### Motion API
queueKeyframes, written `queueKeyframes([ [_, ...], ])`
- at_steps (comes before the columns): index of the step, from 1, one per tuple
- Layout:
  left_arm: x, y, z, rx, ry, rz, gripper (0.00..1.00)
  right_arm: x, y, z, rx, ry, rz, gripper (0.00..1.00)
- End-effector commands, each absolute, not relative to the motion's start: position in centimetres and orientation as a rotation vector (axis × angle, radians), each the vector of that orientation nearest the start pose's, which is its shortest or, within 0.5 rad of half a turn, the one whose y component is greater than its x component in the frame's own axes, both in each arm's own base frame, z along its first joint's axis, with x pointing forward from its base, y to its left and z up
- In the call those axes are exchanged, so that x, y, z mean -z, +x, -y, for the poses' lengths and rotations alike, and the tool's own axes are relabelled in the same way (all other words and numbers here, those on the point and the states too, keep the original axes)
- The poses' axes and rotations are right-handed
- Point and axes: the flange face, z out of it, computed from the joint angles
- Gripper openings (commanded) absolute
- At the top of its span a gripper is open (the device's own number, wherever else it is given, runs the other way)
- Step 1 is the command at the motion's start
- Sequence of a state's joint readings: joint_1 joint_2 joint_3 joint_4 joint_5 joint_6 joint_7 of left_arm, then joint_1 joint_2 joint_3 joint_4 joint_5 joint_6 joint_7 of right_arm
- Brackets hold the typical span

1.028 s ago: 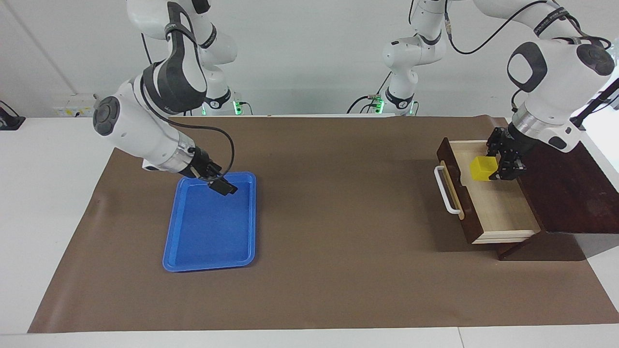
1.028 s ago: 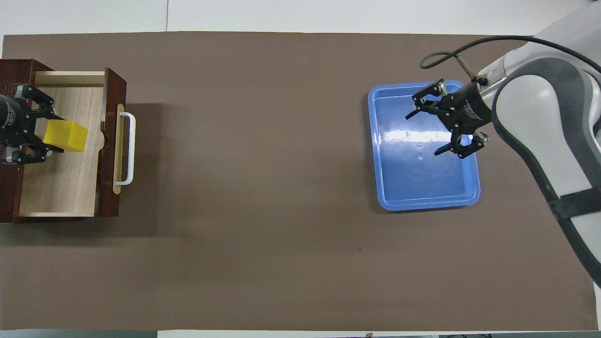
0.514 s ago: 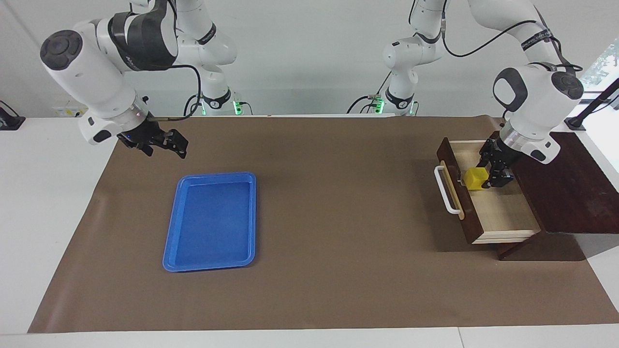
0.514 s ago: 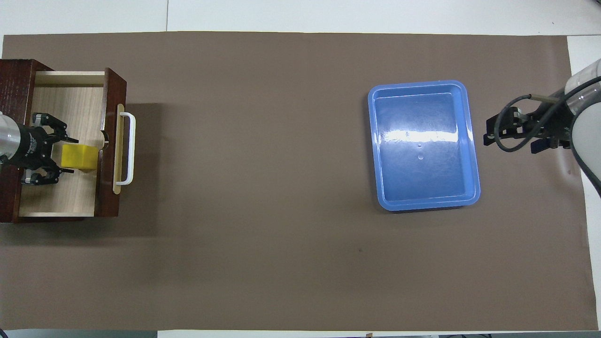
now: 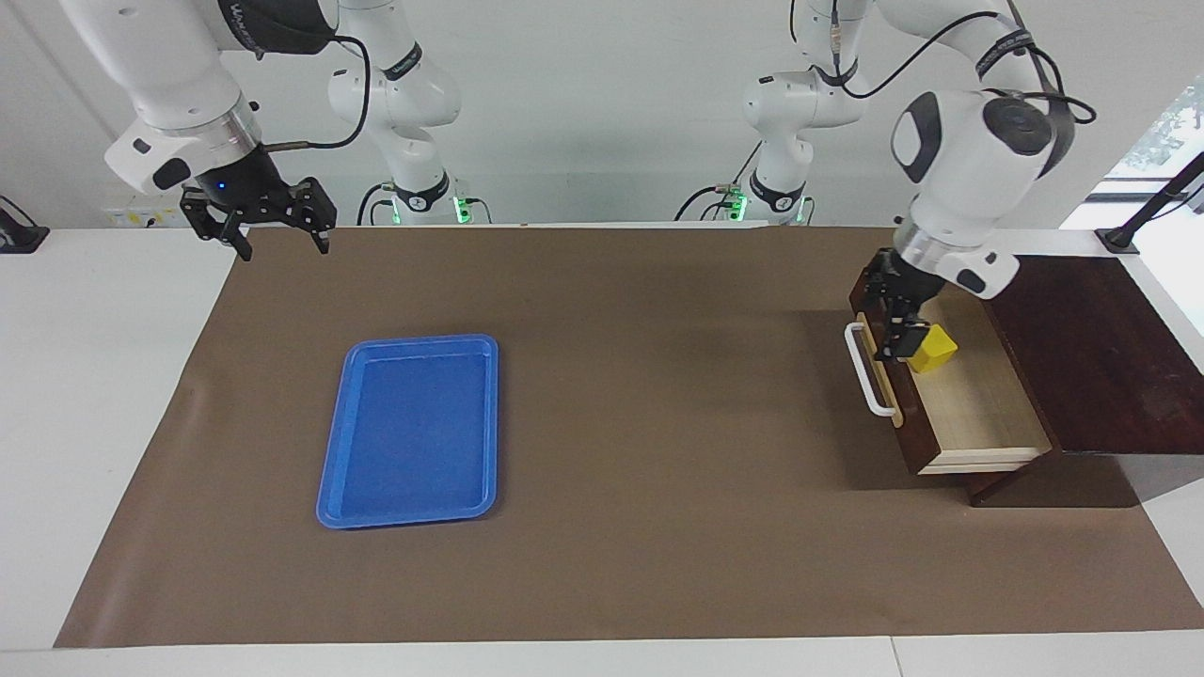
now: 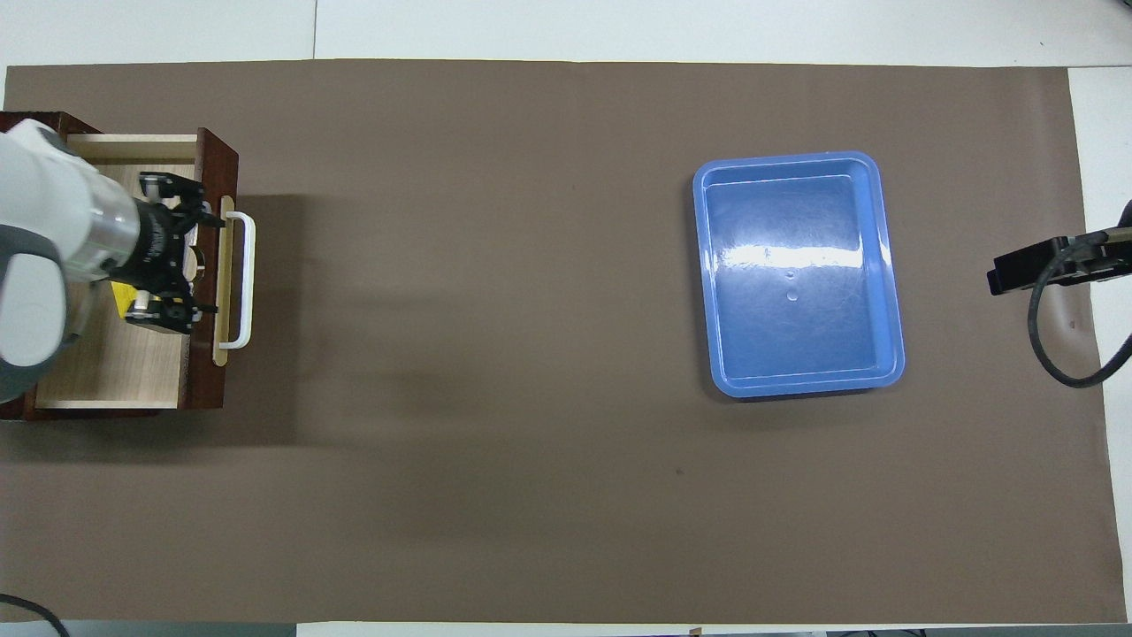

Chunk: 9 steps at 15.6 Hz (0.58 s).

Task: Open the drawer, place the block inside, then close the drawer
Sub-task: 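Push the drawer closed with the left gripper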

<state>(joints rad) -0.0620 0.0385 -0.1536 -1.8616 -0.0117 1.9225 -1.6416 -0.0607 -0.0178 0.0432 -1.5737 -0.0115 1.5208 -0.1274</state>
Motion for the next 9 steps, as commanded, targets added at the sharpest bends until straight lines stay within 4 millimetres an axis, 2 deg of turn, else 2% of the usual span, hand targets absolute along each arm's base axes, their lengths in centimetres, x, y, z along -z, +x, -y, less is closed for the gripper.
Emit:
queueKeyframes([
  [1, -46.8, 55.7, 11.0, 0.013, -2.344, 2.092, 1.0, -62.1, 54.5, 1.5, -0.07, -3.155, 0.172, 1.0],
  [3, -45.5, 55.9, 9.2, 0.054, -2.333, 2.09, 1.0, -61.5, 54.6, 1.5, -0.089, -3.149, 0.154, 1.0],
  [9, -45.6, 57.0, 1.7, 0.078, -2.389, 2.02, 1.0, -59.6, 55.2, 1.5, -0.112, -3.144, 0.143, 1.0],
])
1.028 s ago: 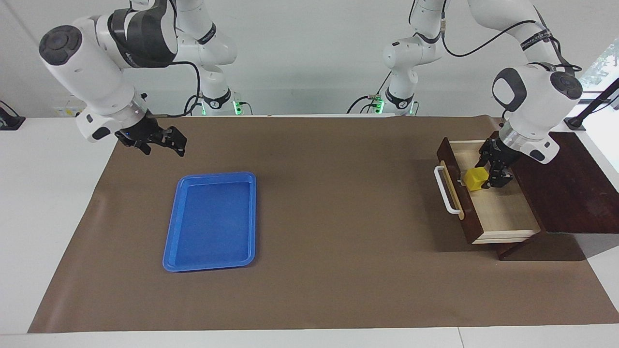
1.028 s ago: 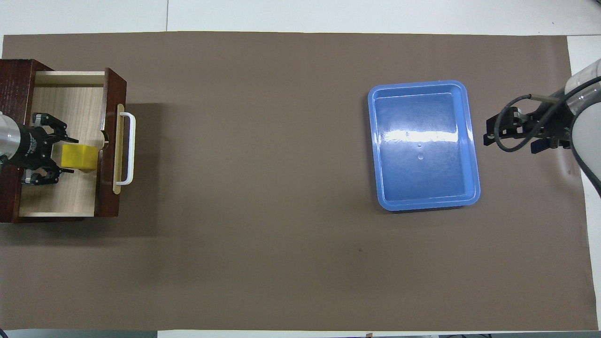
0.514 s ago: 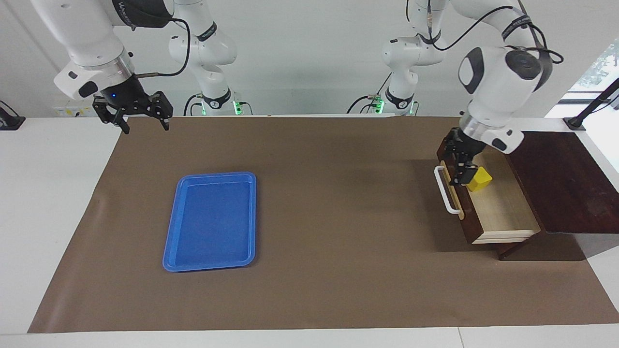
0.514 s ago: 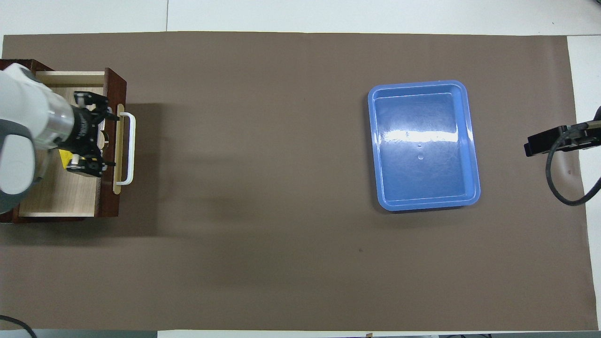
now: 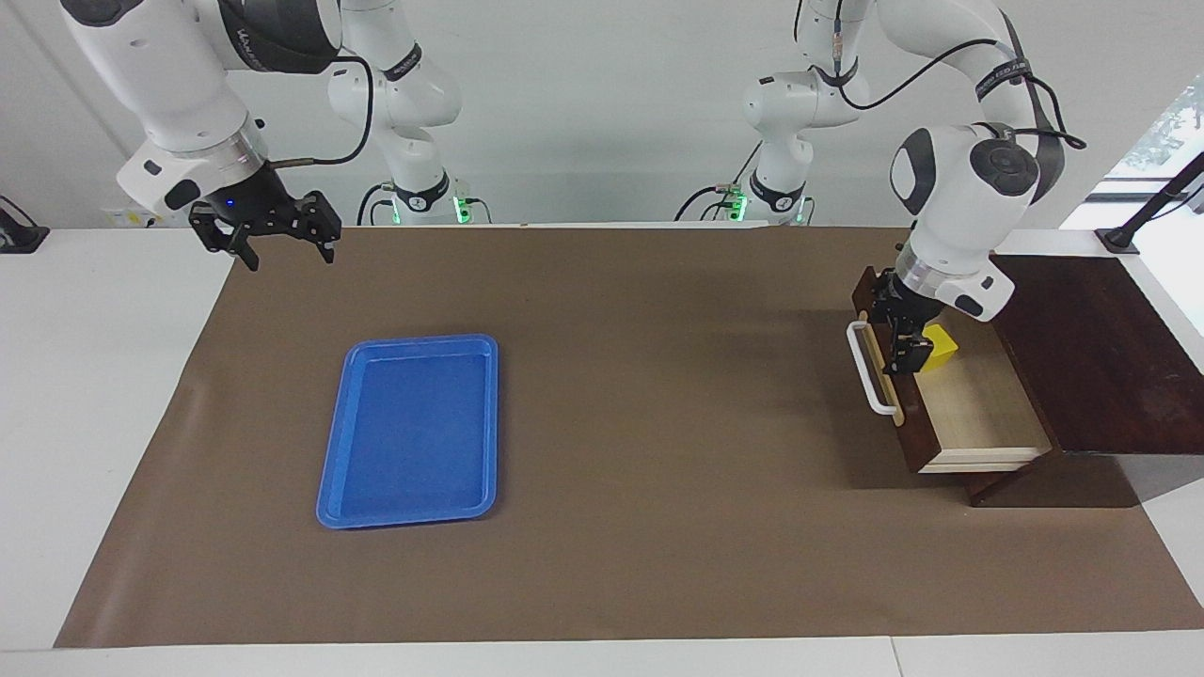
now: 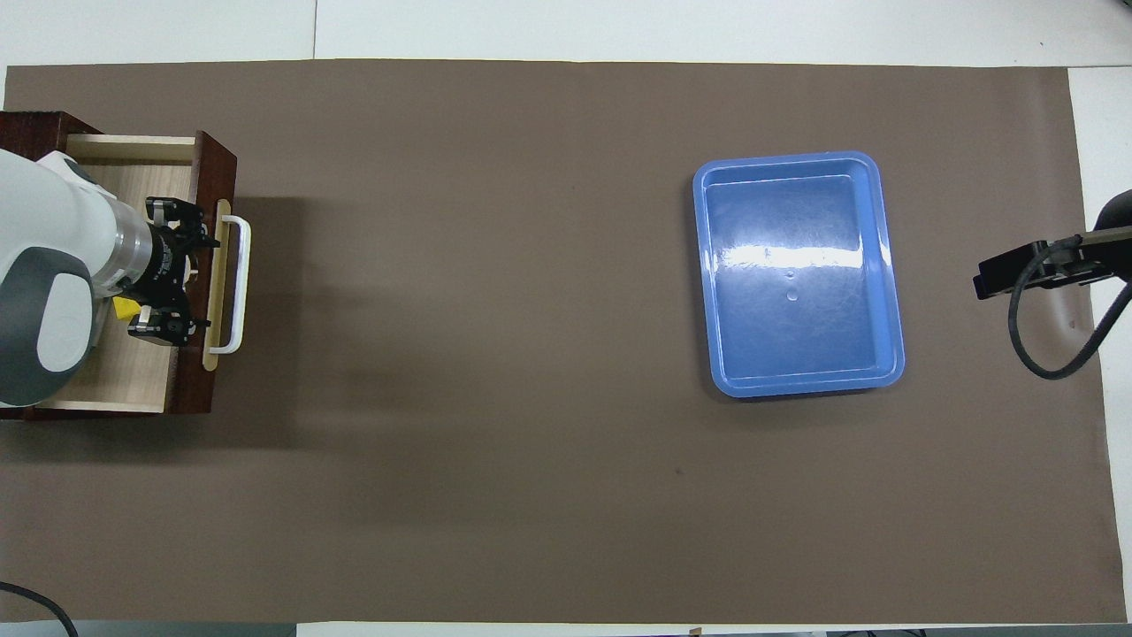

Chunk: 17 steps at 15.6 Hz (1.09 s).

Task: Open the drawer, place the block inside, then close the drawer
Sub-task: 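Push the drawer closed with the left gripper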

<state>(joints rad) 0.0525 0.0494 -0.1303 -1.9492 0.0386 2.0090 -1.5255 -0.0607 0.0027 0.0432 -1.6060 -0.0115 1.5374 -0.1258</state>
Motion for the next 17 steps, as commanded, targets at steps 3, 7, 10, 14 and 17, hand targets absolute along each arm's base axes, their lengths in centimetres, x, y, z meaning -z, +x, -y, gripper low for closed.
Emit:
queueKeyframes([
  [3, -46.1, 57.2, -2.2, 0.082, -2.414, 1.988, 1.0, -59.4, 55.3, 1.7, -0.117, -3.142, 0.133, 1.0],
  [7, -45.9, 56.9, -6.3, 0.088, -2.43, 1.967, 1.0, -59.4, 55.3, 1.7, -0.121, -3.141, 0.133, 1.0],
  [10, -46.1, 56.6, -9.0, 0.094, -2.455, 1.935, 1.0, -59.4, 55.4, 2.2, -0.117, -3.142, 0.121, 1.0],
  [14, -46.0, 56.4, -9.8, 0.09, -2.437, 1.954, 1.0, -58.6, 55.9, 2.2, -0.136, -3.141, 0.119, 1.0],
  [17, -47.5, 56.8, -9.2, 0.103, -2.456, 1.936, 1.0, -58.6, 55.8, 2.3, -0.145, -3.138, 0.119, 1.0],
])
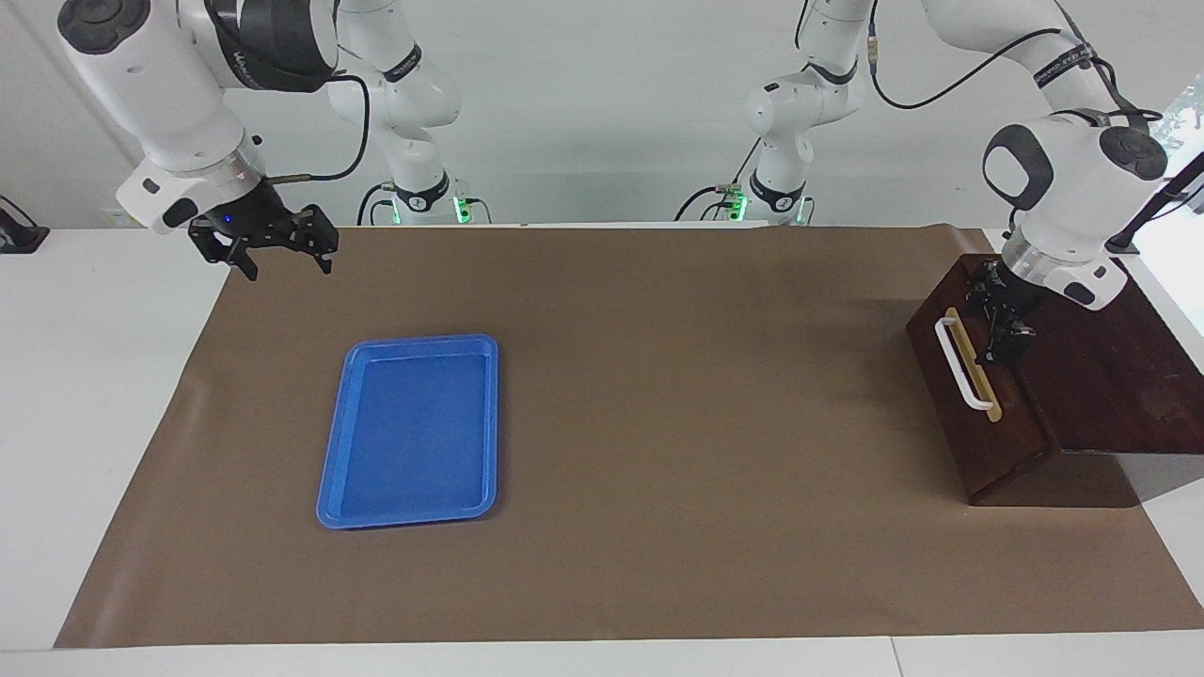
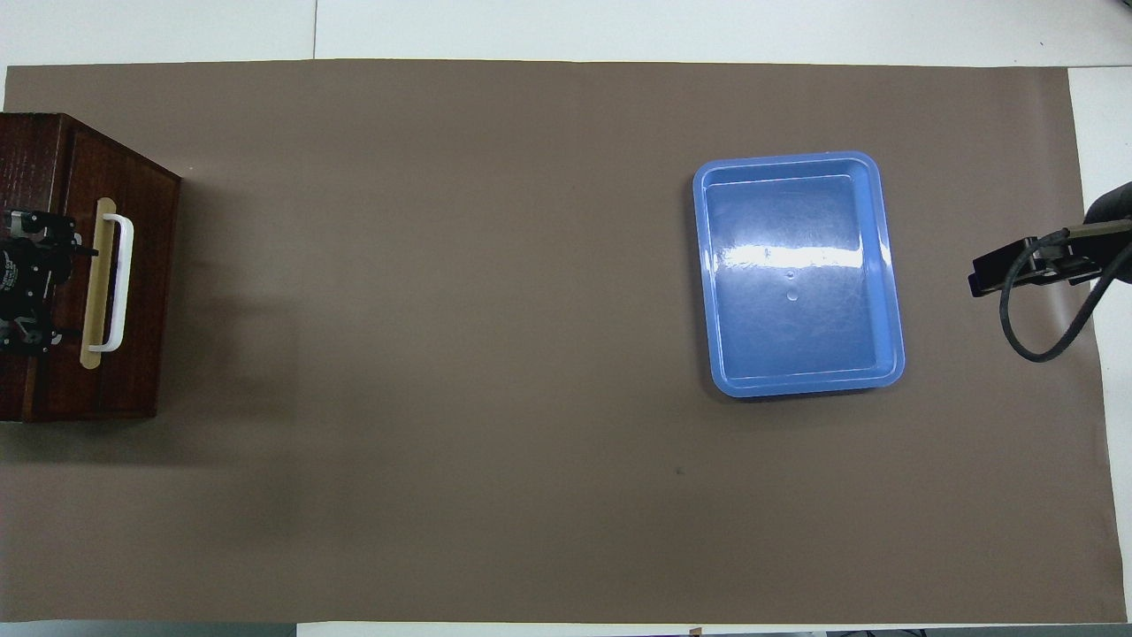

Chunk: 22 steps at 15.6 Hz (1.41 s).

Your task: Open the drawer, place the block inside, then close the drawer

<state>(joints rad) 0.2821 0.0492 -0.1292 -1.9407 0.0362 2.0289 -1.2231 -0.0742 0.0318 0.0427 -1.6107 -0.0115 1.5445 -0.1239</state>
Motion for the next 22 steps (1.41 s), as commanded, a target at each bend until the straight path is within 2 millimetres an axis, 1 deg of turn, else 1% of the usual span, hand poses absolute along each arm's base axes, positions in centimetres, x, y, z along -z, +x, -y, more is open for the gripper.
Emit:
queueKeyframes([
  [1, -48.2, 57.1, -7.6, 0.123, -2.488, 1.907, 1.0, -58.7, 55.9, 2.4, -0.145, -3.138, 0.116, 1.0],
  [2, -49.0, 57.5, -5.4, 0.138, -2.527, 1.865, 1.0, -59.0, 55.9, 2.4, -0.138, -3.139, 0.116, 1.0],
  [3, -50.5, 57.6, -4.8, 0.156, -2.541, 1.854, 1.0, -59.4, 55.9, 2.4, -0.129, -3.141, 0.114, 1.0],
  [4, -52.9, 57.6, -4.8, 0.173, -2.547, 1.847, 1.0, -59.5, 55.9, 2.4, -0.126, -3.14, 0.114, 1.0],
  [5, -55.4, 58.0, -4.5, 0.176, -2.588, 1.792, 1.0, -59.8, 55.7, 2.4, -0.126, -3.14, 0.113, 1.0],
  [6, -57.2, 57.9, -4.0, 0.145, -2.633, 1.702, 1.0, -60.4, 55.6, 2.3, -0.129, -3.141, 0.118, 1.0],
  [8, -59.4, 57.2, -1.6, 0.119, -2.793, 1.389, 1.0, -60.7, 55.5, 2.3, -0.134, -3.143, 0.115, 1.0],
  [9, -59.8, 56.6, -0.6, 0.084, -2.859, 1.211, 1.0, -60.7, 55.5, 2.3, -0.134, -3.142, 0.118, 1.0],
  [10, -60.4, 56.0, -0.3, 0.041, -2.9, 1.076, 1.0, -60.7, 55.4, 2.4, -0.134, -3.145, 0.118, 1.0],
  [11, -61.7, 55.5, 0.3, 0.008, -2.953, 0.936, 1.0, -60.7, 55.4, 2.4, -0.135, -3.149, 0.118, 1.0],
  [12, -62.4, 54.9, 1.9, -0.038, -2.987, 0.781, 1.0, -60.8, 55.4, 2.4, -0.133, -3.153, 0.12, 1.0],
  [13, -62.9, 54.3, 3.4, -0.059, -3.019, 0.632, 1.0, -60.7, 55.4, 2.4, -0.135, -3.153, 0.12, 1.0],
  [14, -62.9, 54.0, 4.5, -0.066, -3.044, 0.487, 1.0, -60.9, 55.3, 2.4, -0.128, -3.154, 0.123, 1.0],
  [16, -61.9, 53.5, 4.7, -0.107, -3.079, 0.212, 1.0, -60.9, 55.3, 2.4, -0.129, -3.155, 0.123, 1.0],
  [18, -62.1, 53.0, 4.7, -0.142, -3.13, 0.12, 1.0, -60.8, 55.3, 2.3, -0.131, -3.155, 0.123, 1.0],
  [20, -62.3, 53.2, 4.8, -0.147, -3.153, 0.121, 1.0, -60.6, 55.1, 2.2, -0.138, -3.155, 0.123, 1.0],
  [22, -62.7, 52.9, 4.7, -0.145, -3.154, 0.111, 1.0, -60.7, 55.0, 2.0, -0.143, -3.155, 0.128, 1.0],
])
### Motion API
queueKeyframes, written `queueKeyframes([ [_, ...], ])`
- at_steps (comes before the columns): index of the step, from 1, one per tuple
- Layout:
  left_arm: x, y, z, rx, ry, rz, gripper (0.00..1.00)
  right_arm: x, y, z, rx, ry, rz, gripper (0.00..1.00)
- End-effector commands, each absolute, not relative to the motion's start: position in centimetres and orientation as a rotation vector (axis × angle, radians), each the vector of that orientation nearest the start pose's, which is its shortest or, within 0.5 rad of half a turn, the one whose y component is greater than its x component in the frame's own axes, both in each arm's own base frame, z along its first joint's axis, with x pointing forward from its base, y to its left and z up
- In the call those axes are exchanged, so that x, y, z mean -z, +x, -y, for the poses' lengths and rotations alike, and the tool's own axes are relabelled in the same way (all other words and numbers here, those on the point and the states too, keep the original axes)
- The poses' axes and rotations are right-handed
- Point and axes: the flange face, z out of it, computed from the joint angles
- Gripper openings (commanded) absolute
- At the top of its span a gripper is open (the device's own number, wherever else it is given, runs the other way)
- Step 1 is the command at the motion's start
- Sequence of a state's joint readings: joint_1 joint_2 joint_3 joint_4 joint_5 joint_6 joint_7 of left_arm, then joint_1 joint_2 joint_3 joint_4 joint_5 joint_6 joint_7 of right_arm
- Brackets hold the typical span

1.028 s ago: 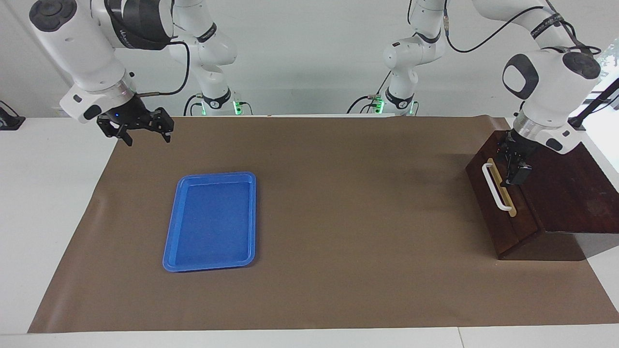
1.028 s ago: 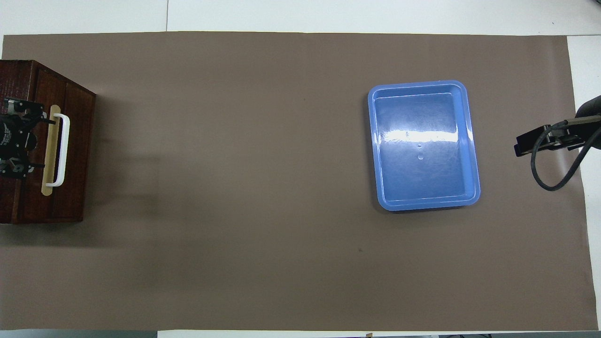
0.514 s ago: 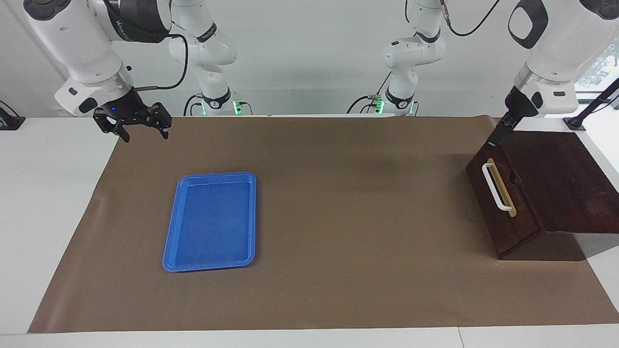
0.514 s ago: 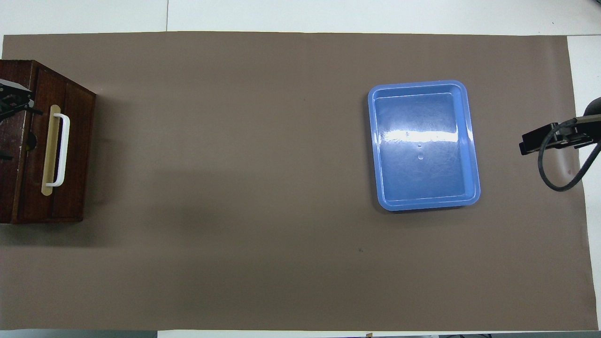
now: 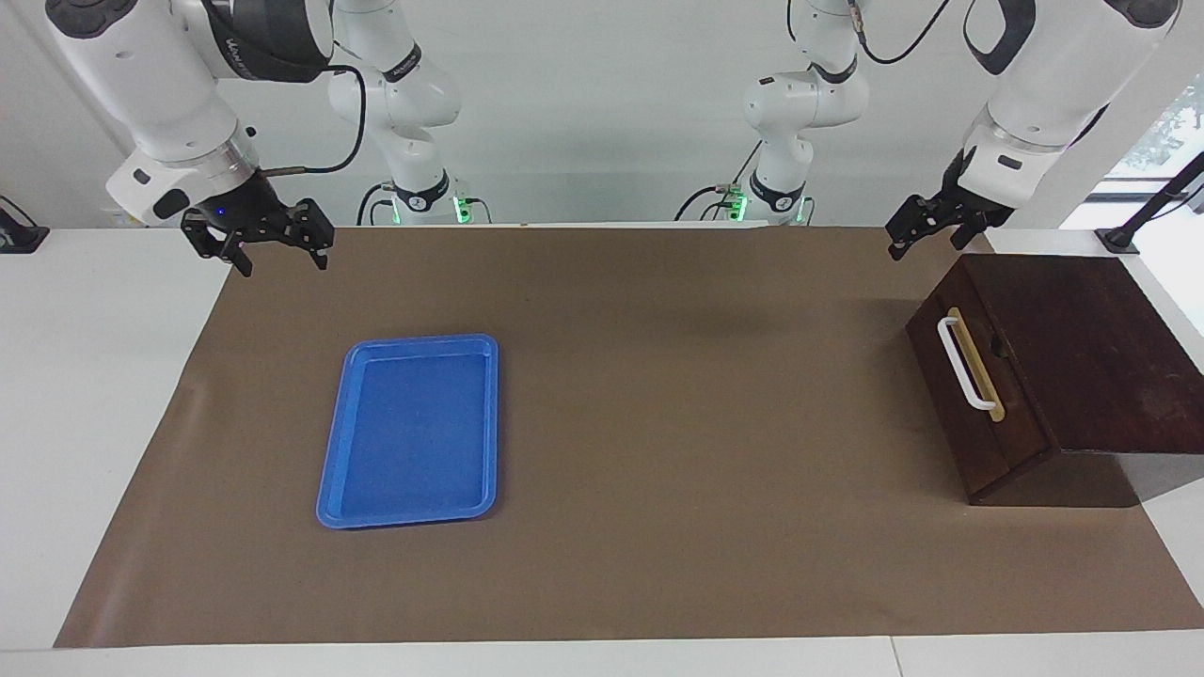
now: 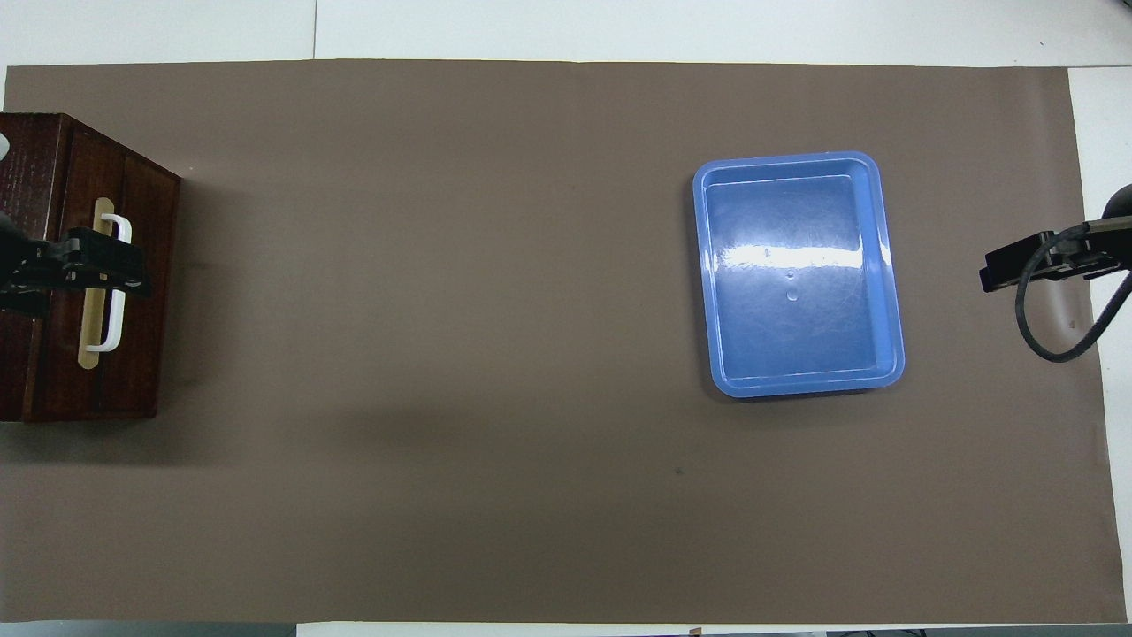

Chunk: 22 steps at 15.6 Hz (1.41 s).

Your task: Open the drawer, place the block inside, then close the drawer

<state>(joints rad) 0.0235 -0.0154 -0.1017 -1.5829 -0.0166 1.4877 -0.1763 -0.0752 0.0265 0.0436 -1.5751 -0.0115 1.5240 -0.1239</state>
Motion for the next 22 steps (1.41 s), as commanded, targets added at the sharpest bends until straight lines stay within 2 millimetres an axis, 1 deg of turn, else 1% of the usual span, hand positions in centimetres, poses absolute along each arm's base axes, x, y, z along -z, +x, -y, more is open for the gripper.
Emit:
queueKeyframes([
  [1, -63.2, 52.7, 4.8, -0.128, -3.155, 0.094, 1.0, -60.6, 55.0, 2.0, -0.145, -3.154, 0.13, 1.0],
  [4, -63.1, 52.5, 4.3, -0.15, -3.15, 0.044, 1.0, -60.6, 55.0, 2.0, -0.145, -3.153, 0.128, 1.0],
  [5, -63.1, 52.4, 4.2, -0.154, -3.149, -0.03, 1.0, -60.7, 55.0, 2.0, -0.143, -3.155, 0.13, 1.0],
  [6, -63.1, 52.4, 4.1, -0.154, -3.15, -0.057, 1.0, -60.7, 55.0, 1.9, -0.143, -3.154, 0.132, 1.0],
  [8, -63.4, 52.5, 4.2, -0.14, -3.153, -0.061, 1.0, -60.7, 55.0, 2.0, -0.143, -3.153, 0.13, 1.0],
  [12, -62.7, 52.5, 4.2, -0.161, -3.149, -0.067, 1.0, -60.7, 55.0, 1.9, -0.143, -3.154, 0.132, 1.0],
  [14, -62.9, 52.5, 4.0, -0.156, -3.15, -0.06, 1.0, -60.7, 55.0, 2.0, -0.143, -3.153, 0.13, 1.0],
  [15, -62.4, 52.6, 3.7, -0.151, -3.151, -0.052, 1.0, -60.7, 55.0, 2.0, -0.143, -3.153, 0.128, 1.0],
  [16, -61.3, 52.7, 3.6, -0.154, -3.151, -0.051, 1.0, -60.7, 55.0, 2.0, -0.143, -3.155, 0.128, 1.0],
  [18, -60.8, 52.1, 3.4, -0.134, -3.151, -0.045, 1.0, -60.7, 55.0, 2.0, -0.143, -3.155, 0.13, 1.0],
  [20, -61.5, 52.2, 3.6, -0.139, -3.153, -0.046, 1.0, -60.7, 55.0, 2.0, -0.143, -3.155, 0.13, 1.0],
  [22, -61.8, 52.1, 3.5, -0.137, -3.155, -0.047, 1.0, -60.7, 55.0, 2.0, -0.143, -3.155, 0.128, 1.0],
])
